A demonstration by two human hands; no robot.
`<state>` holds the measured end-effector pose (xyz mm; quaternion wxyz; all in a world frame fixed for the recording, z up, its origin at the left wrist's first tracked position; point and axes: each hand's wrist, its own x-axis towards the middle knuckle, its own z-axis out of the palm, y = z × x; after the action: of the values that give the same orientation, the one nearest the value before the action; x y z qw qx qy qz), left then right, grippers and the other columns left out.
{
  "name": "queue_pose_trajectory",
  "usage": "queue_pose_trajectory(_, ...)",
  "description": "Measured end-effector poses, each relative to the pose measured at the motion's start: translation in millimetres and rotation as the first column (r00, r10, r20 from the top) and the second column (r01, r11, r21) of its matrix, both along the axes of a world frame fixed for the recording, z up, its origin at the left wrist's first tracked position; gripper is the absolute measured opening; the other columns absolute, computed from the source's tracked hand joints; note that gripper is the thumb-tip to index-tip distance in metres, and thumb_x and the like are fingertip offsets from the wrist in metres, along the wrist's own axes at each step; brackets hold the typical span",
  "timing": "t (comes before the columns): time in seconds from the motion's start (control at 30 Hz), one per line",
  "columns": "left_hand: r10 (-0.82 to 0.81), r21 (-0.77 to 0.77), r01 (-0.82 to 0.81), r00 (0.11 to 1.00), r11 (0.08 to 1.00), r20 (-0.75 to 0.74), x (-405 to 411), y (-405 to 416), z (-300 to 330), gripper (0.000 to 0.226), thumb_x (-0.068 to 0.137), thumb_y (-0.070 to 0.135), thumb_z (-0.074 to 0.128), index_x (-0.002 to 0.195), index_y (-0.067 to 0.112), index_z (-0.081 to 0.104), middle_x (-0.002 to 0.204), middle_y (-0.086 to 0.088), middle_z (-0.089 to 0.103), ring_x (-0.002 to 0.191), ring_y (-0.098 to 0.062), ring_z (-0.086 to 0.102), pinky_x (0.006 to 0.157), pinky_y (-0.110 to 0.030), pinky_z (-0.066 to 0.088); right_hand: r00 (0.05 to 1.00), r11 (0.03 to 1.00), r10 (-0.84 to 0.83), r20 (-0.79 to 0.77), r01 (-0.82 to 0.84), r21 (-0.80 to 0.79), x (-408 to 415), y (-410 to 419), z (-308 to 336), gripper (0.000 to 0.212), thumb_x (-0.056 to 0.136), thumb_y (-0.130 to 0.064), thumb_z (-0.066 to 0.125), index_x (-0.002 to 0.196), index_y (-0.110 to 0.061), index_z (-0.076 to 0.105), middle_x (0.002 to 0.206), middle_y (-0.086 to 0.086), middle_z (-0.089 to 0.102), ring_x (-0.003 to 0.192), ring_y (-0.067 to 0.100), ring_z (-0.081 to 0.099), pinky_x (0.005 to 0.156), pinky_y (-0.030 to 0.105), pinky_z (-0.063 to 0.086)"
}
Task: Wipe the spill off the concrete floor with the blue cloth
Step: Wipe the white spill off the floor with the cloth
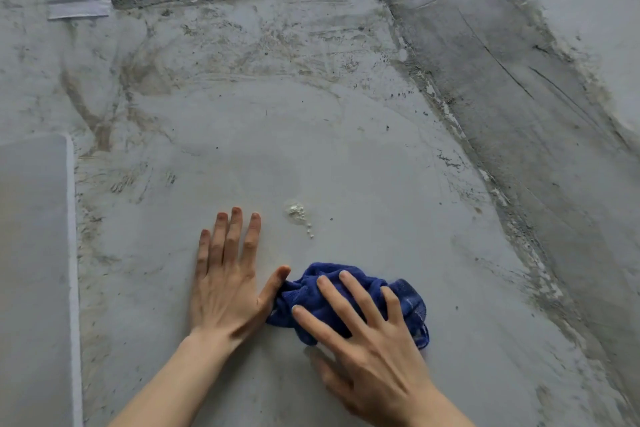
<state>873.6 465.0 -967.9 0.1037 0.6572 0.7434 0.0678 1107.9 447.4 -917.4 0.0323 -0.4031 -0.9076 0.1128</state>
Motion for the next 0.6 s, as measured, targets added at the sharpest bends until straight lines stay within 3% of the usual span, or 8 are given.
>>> queue_pose_trajectory(0.13,0.007,0.006,-0.006,1.000,1.000,-0.021,1,1,-2,0.092,0.088,0.069,0.033,0.158,0.012,0.016,0.167,-0.013,0.011,0.155,-0.029,0.006,0.123,-0.053,0.011,0.999,1.000,0.020,0.038,-0.020,0.001,-9,-1,-8,0.070,0.086,-0.071,0.049,0.149,-0.046,0.035,0.157,0.007,0.041,0.142,0.036,0.040,0.095,0.068,0.041)
queue_pose_trajectory(0.27,0.011,0.002,-0.010,0.999,1.000,-0.038,1,1,-3,0.097,0.086,0.069,0.035,0.157,0.007,0.015,0.167,-0.014,0.011,0.155,-0.028,0.007,0.124,-0.052,0.010,0.996,0.996,-0.088,-0.007,0.088,0.023,-28,-9,-12,0.063,0.085,-0.075,0.050,0.140,-0.046,0.049,0.153,0.006,0.046,0.139,0.038,0.044,0.094,0.071,0.040)
queue_pose_trajectory(0.37,0.011,0.005,-0.011,0.999,1.000,-0.038,2,1,-3,0.098,0.085,0.069,0.036,0.157,0.006,0.016,0.166,-0.014,0.013,0.154,-0.028,0.008,0.124,-0.051,0.010,0.978,0.978,-0.202,-0.048,0.204,0.038,-46,-13,-12,0.043,0.083,-0.068,0.059,0.118,-0.044,0.064,0.146,0.004,0.055,0.135,0.038,0.049,0.095,0.073,0.038)
queue_pose_trajectory(0.47,0.006,0.003,-0.006,0.999,1.000,-0.048,2,0,-1,0.097,0.085,0.069,0.035,0.157,0.006,0.016,0.167,-0.013,0.012,0.155,-0.027,0.007,0.124,-0.051,0.010,0.950,0.950,-0.299,-0.094,0.306,0.070,-58,-12,-17,0.022,0.082,-0.057,0.068,0.091,-0.037,0.068,0.138,0.000,0.063,0.132,0.036,0.054,0.095,0.072,0.038)
queue_pose_trajectory(0.6,-0.006,-0.012,0.005,0.999,1.000,-0.053,0,0,0,0.093,0.089,0.068,0.029,0.157,0.006,0.014,0.167,-0.014,0.011,0.155,-0.027,0.006,0.123,-0.052,0.012,0.926,0.915,-0.341,-0.164,0.367,0.168,-56,-5,-27,0.026,0.087,-0.052,0.068,0.075,-0.029,0.062,0.128,-0.003,0.069,0.129,0.032,0.057,0.093,0.071,0.039)
